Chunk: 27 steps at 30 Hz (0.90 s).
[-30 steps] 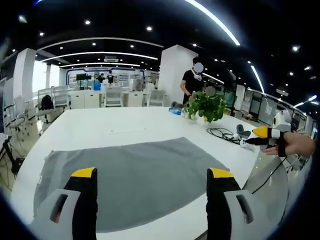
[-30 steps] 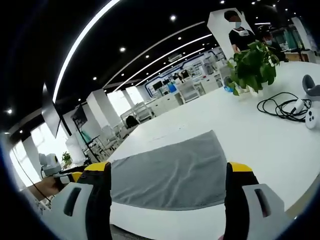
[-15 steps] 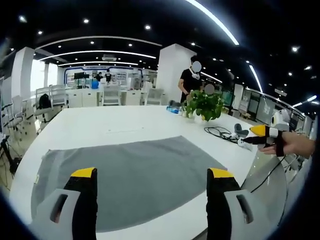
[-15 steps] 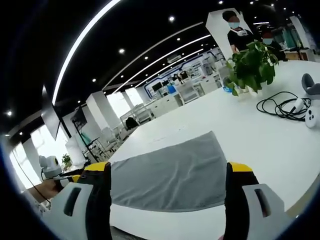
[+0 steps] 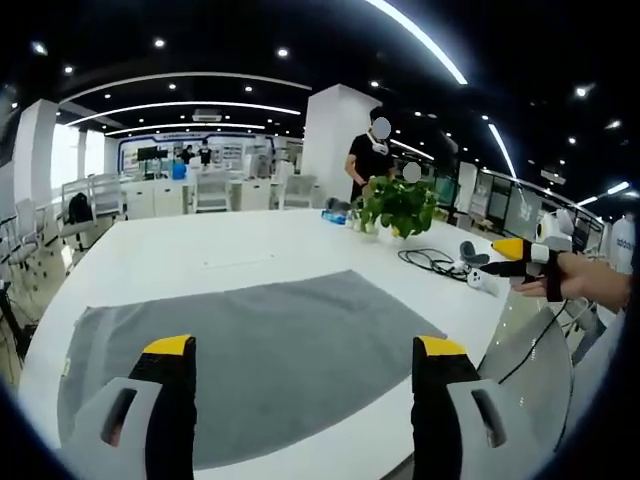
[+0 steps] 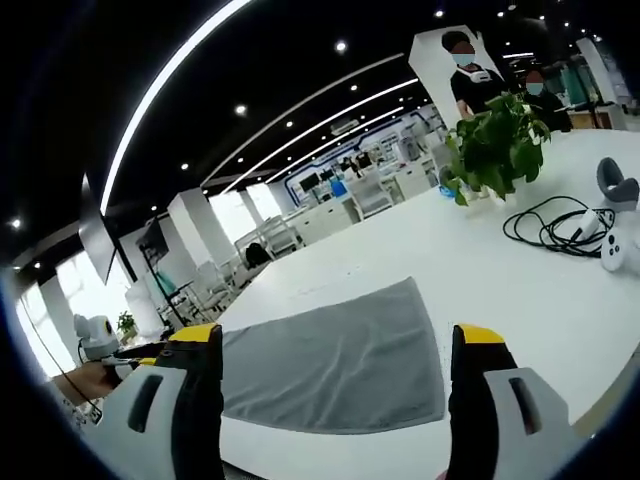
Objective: Fold the towel on the table until its edges align and the towel forms a compact rectangular stack.
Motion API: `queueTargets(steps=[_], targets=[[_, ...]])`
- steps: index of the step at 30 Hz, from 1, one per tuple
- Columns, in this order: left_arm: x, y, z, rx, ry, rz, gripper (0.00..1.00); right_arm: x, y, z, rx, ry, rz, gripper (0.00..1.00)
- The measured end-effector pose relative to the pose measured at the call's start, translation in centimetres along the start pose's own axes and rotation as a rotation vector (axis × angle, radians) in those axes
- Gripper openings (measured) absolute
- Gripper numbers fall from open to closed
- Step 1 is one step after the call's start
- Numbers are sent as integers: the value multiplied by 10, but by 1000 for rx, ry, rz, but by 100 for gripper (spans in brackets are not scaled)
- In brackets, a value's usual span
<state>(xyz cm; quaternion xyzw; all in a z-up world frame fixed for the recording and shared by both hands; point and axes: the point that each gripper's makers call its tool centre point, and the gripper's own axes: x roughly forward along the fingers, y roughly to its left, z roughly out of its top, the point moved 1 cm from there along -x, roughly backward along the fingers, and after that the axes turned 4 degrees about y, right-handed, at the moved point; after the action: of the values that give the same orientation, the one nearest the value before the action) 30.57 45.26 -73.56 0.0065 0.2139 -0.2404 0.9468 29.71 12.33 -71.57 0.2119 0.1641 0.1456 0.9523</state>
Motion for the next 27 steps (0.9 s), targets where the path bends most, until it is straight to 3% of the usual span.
queueTargets(steps=[12,17,21,24,27], targets=[[19,-32,10,48,10,-51,92,-2,-23,25,-29,-21,-3,95],[26,-54,11,78,14,-84,91,6,-31,30,-62,-2,35,95],[37,-73,7,105,10,-107,90,20,-44,40,-110,9,68,94],[45,-84,-5,193,79,-110,89,30,-50,56,-116,-14,89,92],[59,-103,-8,221,88,-134,89,37,-45,68,-140,-28,117,92]])
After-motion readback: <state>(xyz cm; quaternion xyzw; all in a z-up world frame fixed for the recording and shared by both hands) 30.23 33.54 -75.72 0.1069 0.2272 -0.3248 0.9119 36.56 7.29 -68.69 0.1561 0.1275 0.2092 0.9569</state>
